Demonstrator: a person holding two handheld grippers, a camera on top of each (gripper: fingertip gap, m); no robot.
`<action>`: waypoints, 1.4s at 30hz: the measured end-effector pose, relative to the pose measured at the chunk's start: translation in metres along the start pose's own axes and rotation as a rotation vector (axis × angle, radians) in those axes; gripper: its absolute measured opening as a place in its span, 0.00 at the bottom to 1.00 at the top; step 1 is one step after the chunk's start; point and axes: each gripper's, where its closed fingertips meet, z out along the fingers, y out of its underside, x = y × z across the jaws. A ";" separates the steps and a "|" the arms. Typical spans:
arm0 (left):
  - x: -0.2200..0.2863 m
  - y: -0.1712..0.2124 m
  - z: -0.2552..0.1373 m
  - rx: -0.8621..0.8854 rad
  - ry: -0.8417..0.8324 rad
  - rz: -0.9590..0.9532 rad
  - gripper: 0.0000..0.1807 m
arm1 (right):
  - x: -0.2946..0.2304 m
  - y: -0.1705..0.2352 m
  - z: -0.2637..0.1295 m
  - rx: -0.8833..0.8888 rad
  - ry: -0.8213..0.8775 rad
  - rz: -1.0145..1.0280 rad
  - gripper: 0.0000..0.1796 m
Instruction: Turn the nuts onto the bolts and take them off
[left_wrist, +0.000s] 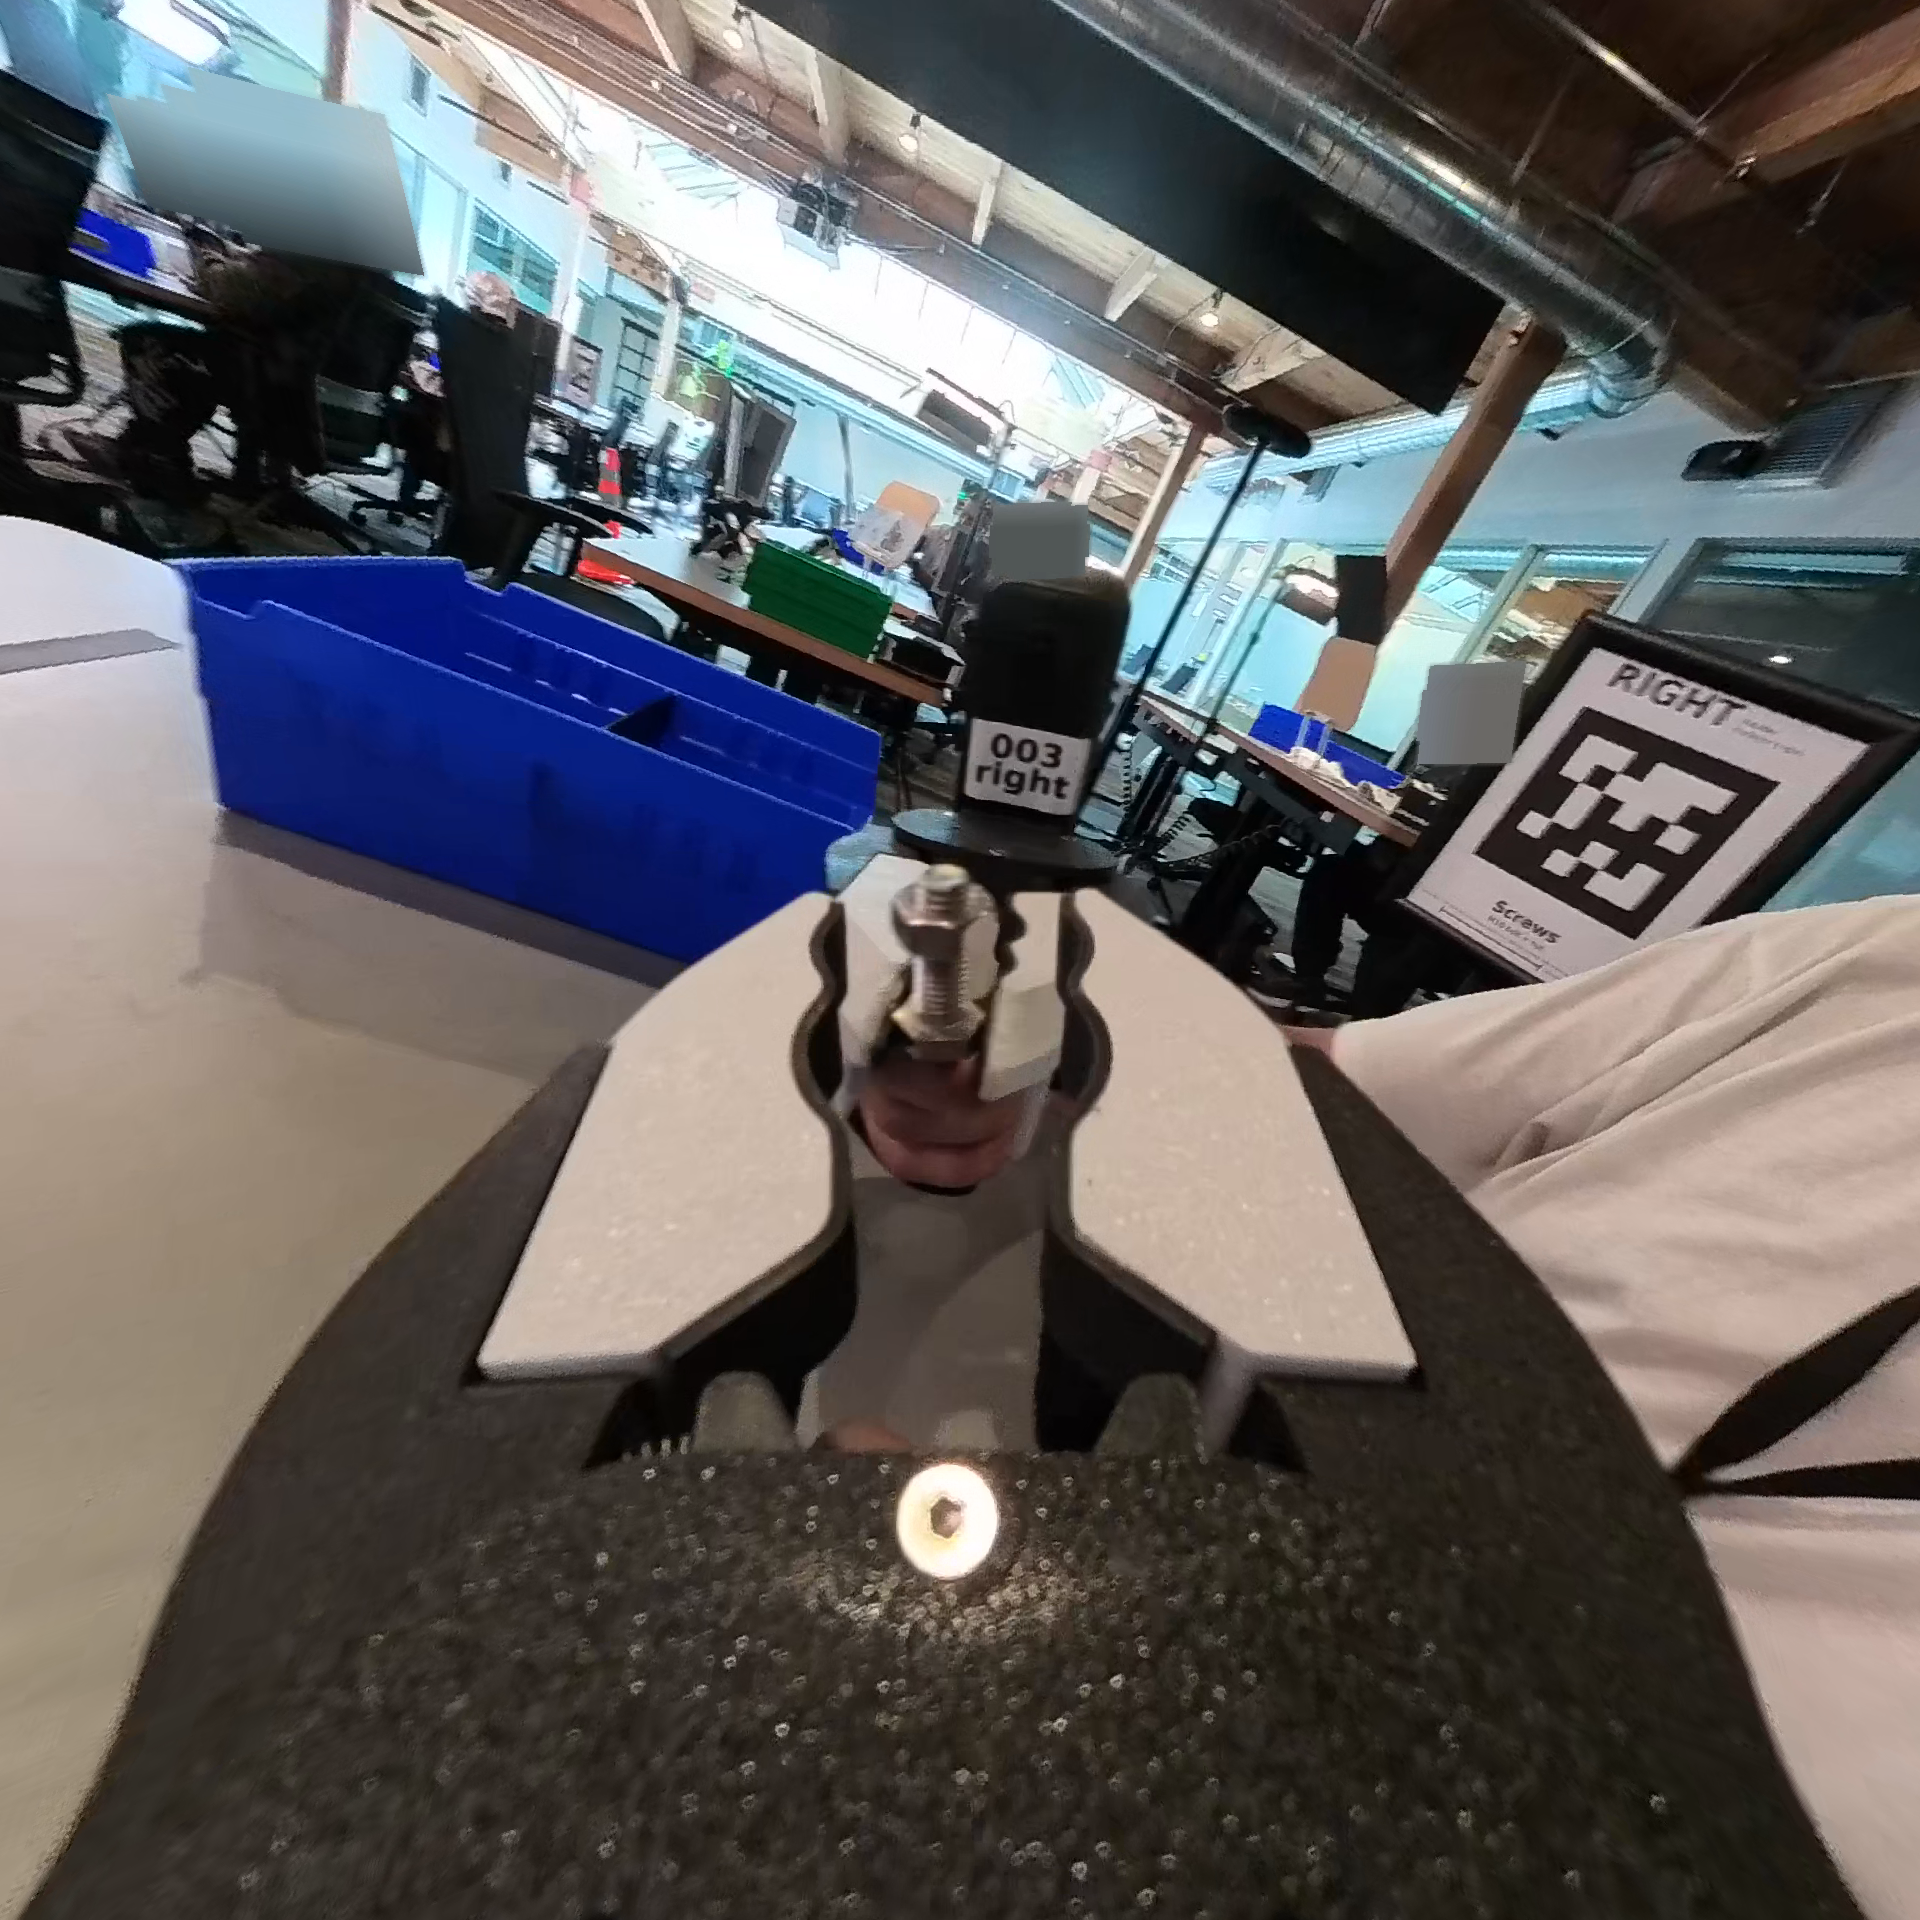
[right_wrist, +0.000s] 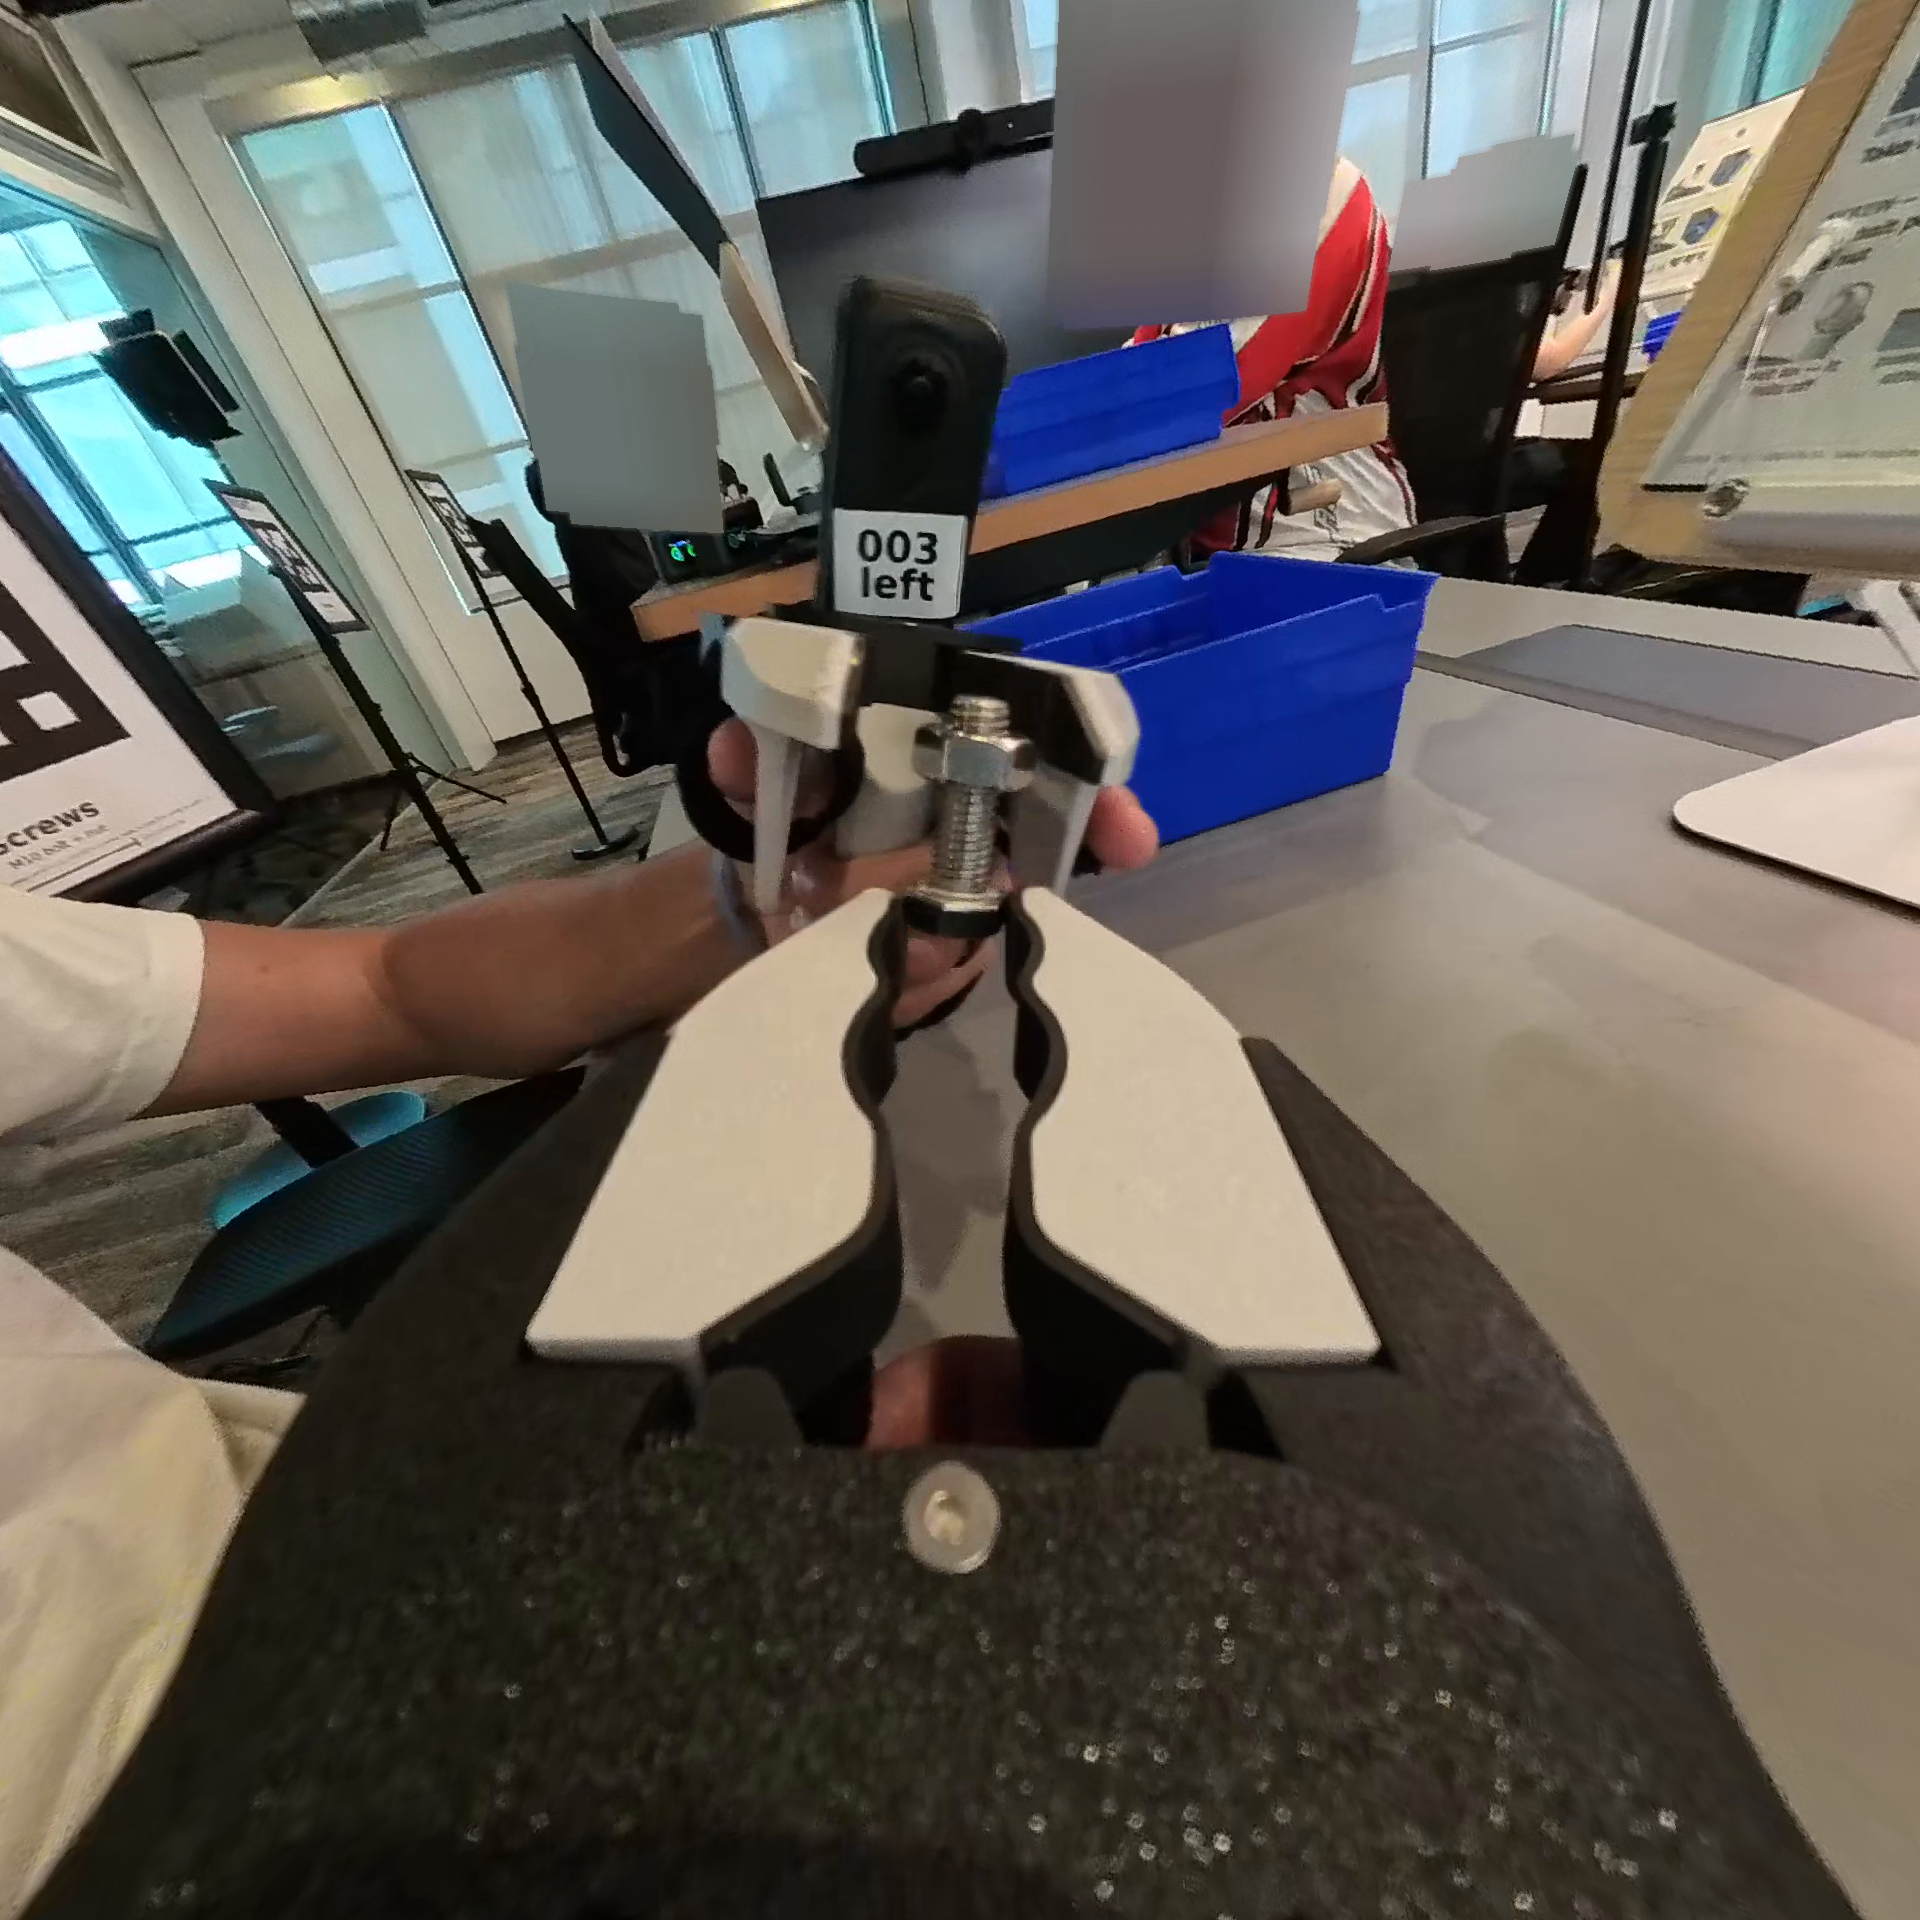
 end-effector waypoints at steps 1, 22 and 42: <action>0.003 0.000 0.000 0.001 0.020 -0.007 0.20 | 0.003 0.002 0.000 -0.010 0.018 -0.002 0.10; -0.001 -0.007 0.000 0.058 -0.044 0.045 0.21 | 0.029 -0.019 -0.014 0.108 0.193 -0.006 0.10; -0.009 -0.014 -0.005 0.079 -0.139 0.101 0.29 | 0.027 -0.011 0.015 0.046 0.286 -0.103 0.10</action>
